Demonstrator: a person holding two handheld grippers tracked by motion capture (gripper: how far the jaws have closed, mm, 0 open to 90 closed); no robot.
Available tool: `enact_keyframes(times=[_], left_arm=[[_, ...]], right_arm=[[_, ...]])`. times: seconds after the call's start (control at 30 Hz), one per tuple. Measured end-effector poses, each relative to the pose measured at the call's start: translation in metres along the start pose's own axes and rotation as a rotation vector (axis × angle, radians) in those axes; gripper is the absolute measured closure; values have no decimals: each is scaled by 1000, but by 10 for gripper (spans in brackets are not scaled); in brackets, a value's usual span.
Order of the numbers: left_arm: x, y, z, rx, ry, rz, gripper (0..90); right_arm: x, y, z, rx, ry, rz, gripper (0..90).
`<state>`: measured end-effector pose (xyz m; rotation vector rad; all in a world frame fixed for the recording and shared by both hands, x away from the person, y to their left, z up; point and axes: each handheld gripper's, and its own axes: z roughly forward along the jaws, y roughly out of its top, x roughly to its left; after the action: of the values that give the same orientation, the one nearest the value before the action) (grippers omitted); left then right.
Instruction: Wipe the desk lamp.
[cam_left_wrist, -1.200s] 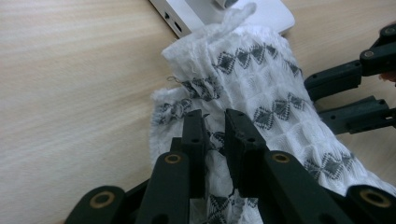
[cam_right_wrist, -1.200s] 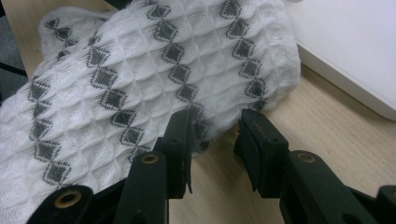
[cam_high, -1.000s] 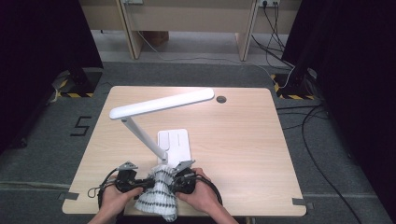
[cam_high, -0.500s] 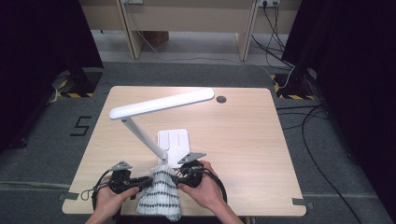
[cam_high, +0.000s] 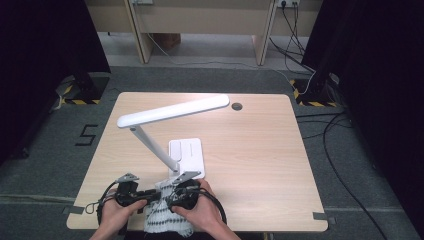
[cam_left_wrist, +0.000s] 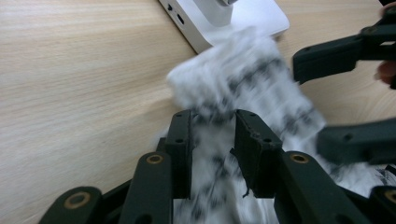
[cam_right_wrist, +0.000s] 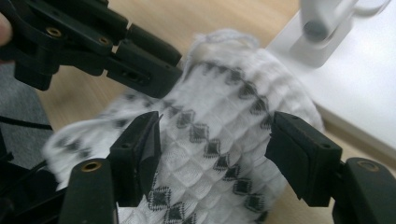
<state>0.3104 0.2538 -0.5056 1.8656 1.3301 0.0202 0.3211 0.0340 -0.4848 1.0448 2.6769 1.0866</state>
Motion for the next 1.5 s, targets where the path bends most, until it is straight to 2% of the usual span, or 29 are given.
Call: enact_keyframes(times=[0.17,0.27,0.3,0.33,0.43,0.5,0.57,0.6,0.63,0.67,0.7,0.8,0.87,0.93,1.0,1.07,1.1,1.17,1.27,1.3,1.33,1.5], left_arm=[[0,2,5,12,11,18,677],[-1,2,6,13,8,18,684],[-1,2,6,13,7,18,685],[-1,2,5,6,9,20,685],[-1,5,1,-19,4,16,684],[-2,8,-3,-44,-3,18,678],[-3,12,-8,-69,-8,20,660],[-3,12,-8,-69,-8,20,651],[-4,16,-12,-93,-9,17,643],[-4,16,-12,-93,-9,17,638],[-4,21,-17,-123,-11,28,636],[-7,27,-22,-158,-11,51,615],[-11,32,-24,-182,-8,67,568],[-15,37,-26,-213,-3,73,530],[-19,43,-29,-251,3,94,506],[-23,50,-32,-289,15,131,497],[-25,52,-32,-302,14,139,502],[-27,57,-34,-323,27,178,512],[-28,61,-37,-360,37,189,527],[-28,61,-37,-360,37,189,531],[-27,61,-40,-382,43,193,532],[-18,52,-51,-430,52,173,534]], right_arm=[[7,-5,12,73,-19,-40,305],[9,-8,15,67,-28,-67,301],[11,-8,15,72,-45,-85,310],[12,-9,16,72,-53,-92,317],[15,-11,17,72,-88,-170,341],[17,-12,17,70,-99,-181,362],[15,-13,16,63,-100,-186,426],[15,-13,16,63,-100,-186,426],[12,-14,14,49,-97,-200,543],[12,-14,14,49,-97,-200,543],[8,-15,12,39,-90,-207,661],[2,-14,11,36,-79,-189,771],[-3,-12,11,42,-57,-179,812],[-7,-10,10,46,-42,-190,825],[-8,-9,8,45,-47,-178,829],[-11,-5,-1,-1,-41,-179,830],[-12,-2,-9,-26,-39,-154,830],[-15,4,-25,-64,-45,-170,830],[-22,19,-57,-148,-90,-173,830],[-22,19,-57,-148,-90,-173,830],[-27,28,-74,-198,-117,-170,830],[-30,52,-101,-336,-139,-159,829]])
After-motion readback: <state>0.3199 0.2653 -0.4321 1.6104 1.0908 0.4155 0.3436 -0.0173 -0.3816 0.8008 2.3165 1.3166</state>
